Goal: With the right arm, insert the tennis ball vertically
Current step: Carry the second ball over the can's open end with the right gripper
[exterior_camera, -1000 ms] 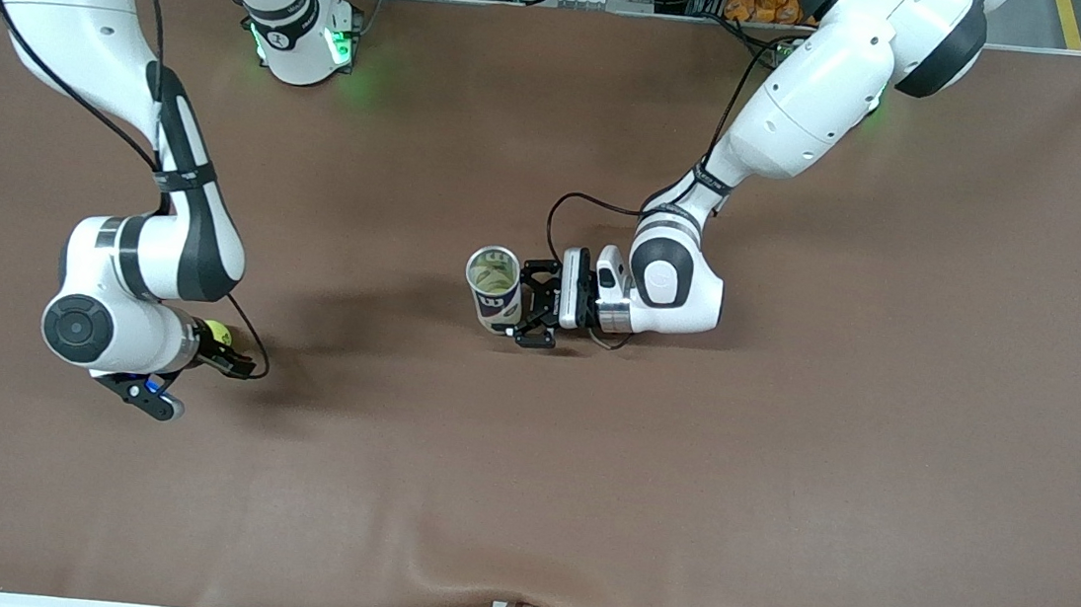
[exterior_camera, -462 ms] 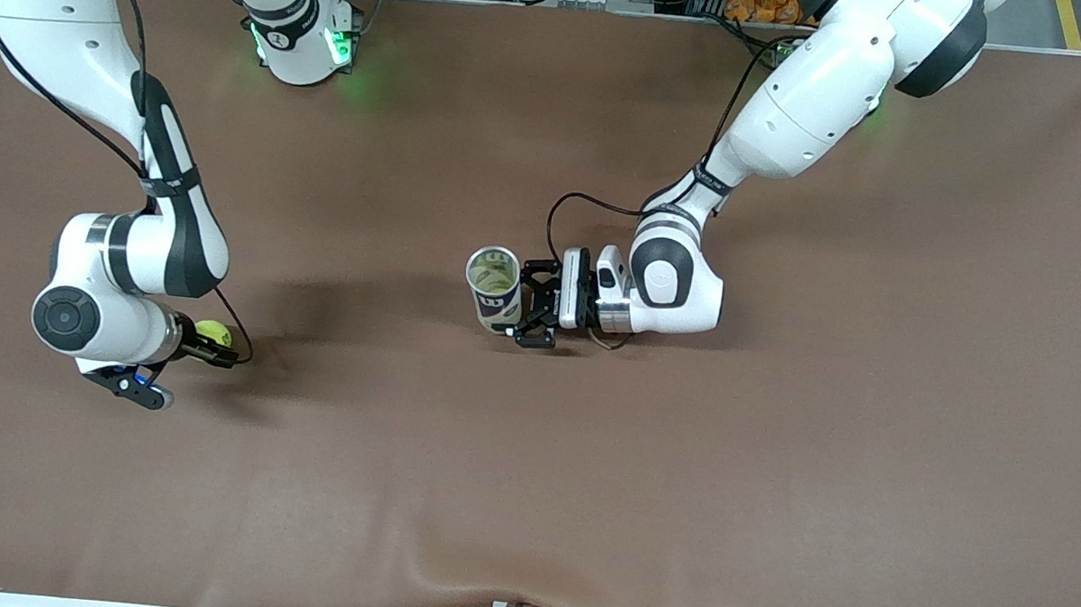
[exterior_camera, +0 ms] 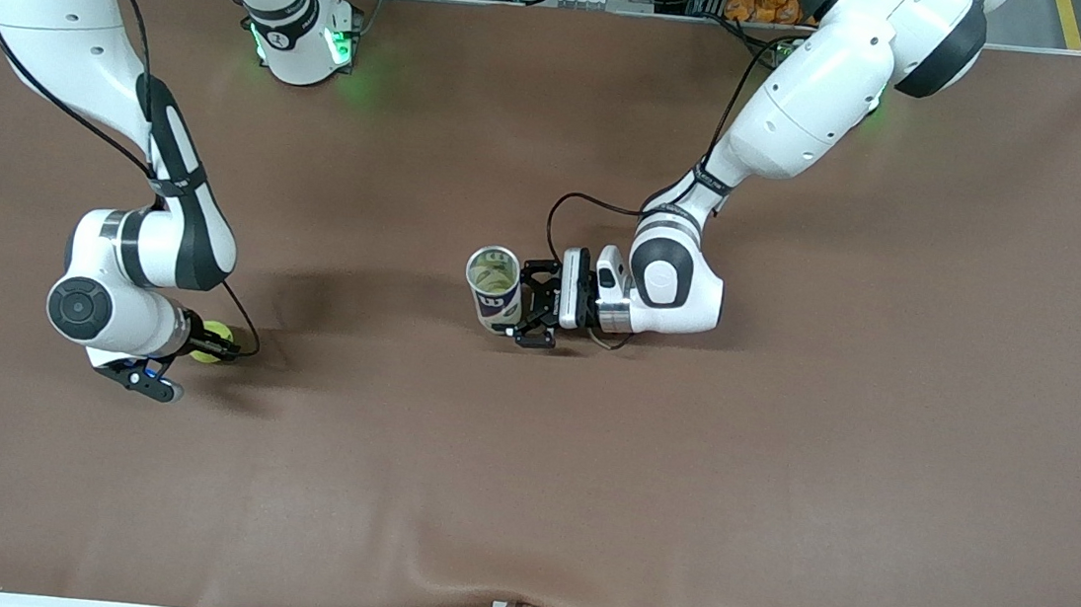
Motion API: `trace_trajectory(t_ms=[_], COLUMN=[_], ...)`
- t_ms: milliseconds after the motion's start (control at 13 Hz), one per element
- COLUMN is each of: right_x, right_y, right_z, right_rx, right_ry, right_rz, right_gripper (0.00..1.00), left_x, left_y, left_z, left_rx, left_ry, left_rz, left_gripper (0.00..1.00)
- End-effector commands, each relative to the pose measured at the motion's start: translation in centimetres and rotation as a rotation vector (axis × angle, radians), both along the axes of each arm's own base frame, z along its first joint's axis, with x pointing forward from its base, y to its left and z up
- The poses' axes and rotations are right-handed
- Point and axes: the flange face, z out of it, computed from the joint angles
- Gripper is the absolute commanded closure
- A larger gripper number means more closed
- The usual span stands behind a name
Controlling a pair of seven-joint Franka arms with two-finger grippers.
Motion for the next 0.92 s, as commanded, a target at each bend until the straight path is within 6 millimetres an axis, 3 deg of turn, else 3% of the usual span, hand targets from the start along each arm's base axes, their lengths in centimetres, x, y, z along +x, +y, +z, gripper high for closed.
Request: trace_trajectory(t_ms=[0, 77, 231, 462, 692, 846], right_x=[-0.9, -0.8, -0.7, -1.2, -3.3, -4.9], right_y=[0.3, 1.6, 6.6, 15.9, 25.1, 30.4], right_z=[3.7, 5.9, 10.6, 17.1, 21.3, 22.9], right_rx=[-0.001, 0.002, 0.028, 0.086, 0.098, 0.129], right_ry=[0.005, 0.004, -0.002, 0.041, 0.034, 0.008], right_rz=[0.021, 0.031, 0.035, -0.072, -0.139, -0.21], right_gripper=[0.5, 0.5, 0.5, 0.5, 0.5, 0.5], left_x=[-0.2, -0.2, -0.2, -0.2, -0.2, -0.2], left_y=[-0.3, -0.3, -0.3, -0.3, -0.3, -0.3], left_z=[-0.7, -0.7, -0.7, -0.7, -0.7, -0.7], left_rx=[-0.006, -0.006, -0.006, -0.006, -0.006, -0.006], left_ry=[-0.013, -0.013, -0.013, -0.013, -0.013, -0.013], left_rz=[0.009, 0.009, 0.009, 0.009, 0.009, 0.009], left_gripper=[0.16, 0.16, 0.16, 0.16, 0.16, 0.16])
